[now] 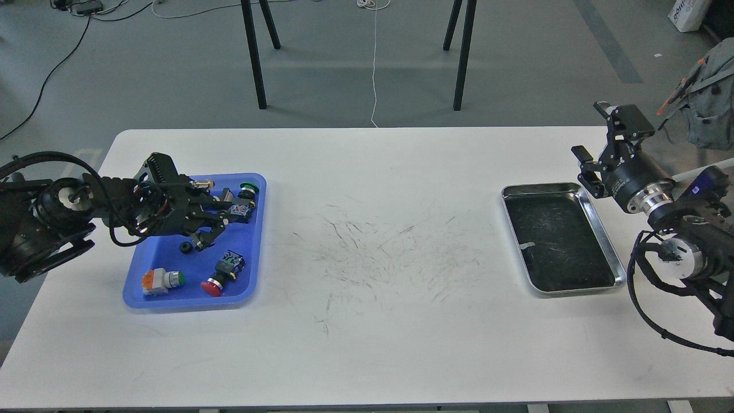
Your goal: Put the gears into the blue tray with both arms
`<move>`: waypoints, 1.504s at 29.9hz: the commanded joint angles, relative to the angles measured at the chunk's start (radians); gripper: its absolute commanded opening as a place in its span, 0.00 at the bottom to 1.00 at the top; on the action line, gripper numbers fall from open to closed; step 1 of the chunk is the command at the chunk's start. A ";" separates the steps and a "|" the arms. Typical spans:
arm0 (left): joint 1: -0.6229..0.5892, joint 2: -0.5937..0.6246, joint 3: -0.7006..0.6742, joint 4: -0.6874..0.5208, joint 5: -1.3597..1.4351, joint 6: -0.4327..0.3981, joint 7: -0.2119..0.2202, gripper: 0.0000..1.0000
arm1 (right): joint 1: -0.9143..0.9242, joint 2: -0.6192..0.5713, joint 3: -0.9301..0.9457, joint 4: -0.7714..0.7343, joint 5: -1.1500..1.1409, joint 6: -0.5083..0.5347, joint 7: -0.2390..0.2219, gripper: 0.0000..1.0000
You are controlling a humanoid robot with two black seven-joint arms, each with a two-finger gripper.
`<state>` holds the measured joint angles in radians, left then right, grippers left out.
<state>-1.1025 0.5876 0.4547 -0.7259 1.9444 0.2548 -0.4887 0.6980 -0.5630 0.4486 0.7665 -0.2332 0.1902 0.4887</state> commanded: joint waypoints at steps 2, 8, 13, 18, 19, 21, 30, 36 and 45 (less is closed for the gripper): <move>0.019 0.009 0.001 0.000 0.002 0.001 0.000 0.25 | -0.003 0.000 -0.001 0.000 0.000 0.001 0.000 0.98; 0.032 0.014 -0.001 0.000 0.002 0.001 0.000 0.25 | -0.003 -0.002 -0.004 0.004 -0.001 0.000 0.000 0.98; 0.049 0.011 -0.001 0.002 0.002 0.001 0.000 0.26 | -0.003 -0.002 -0.019 0.004 0.000 0.000 0.000 0.98; 0.049 0.008 -0.005 0.003 -0.001 0.001 0.000 0.30 | -0.008 -0.002 -0.021 0.002 0.000 0.000 0.000 0.98; 0.049 0.008 -0.011 0.002 -0.002 0.001 0.000 0.33 | -0.008 -0.002 -0.021 0.002 -0.001 0.000 0.000 0.98; 0.047 0.008 -0.016 0.002 -0.013 0.001 0.000 0.38 | -0.008 -0.002 -0.021 0.002 0.000 0.000 0.000 0.98; 0.030 0.008 -0.083 0.002 -0.128 -0.002 0.000 0.66 | -0.009 -0.002 -0.021 0.002 -0.001 0.000 0.000 0.98; -0.023 0.003 -0.102 0.003 -0.439 -0.005 0.000 0.89 | -0.008 -0.002 -0.019 0.000 -0.001 0.000 0.000 0.98; -0.054 -0.064 -0.169 0.036 -0.703 -0.052 0.000 0.97 | -0.009 -0.009 -0.018 -0.003 0.000 0.000 0.000 0.98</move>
<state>-1.1526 0.5577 0.3204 -0.7130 1.3215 0.2367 -0.4884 0.6900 -0.5715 0.4301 0.7659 -0.2337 0.1901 0.4887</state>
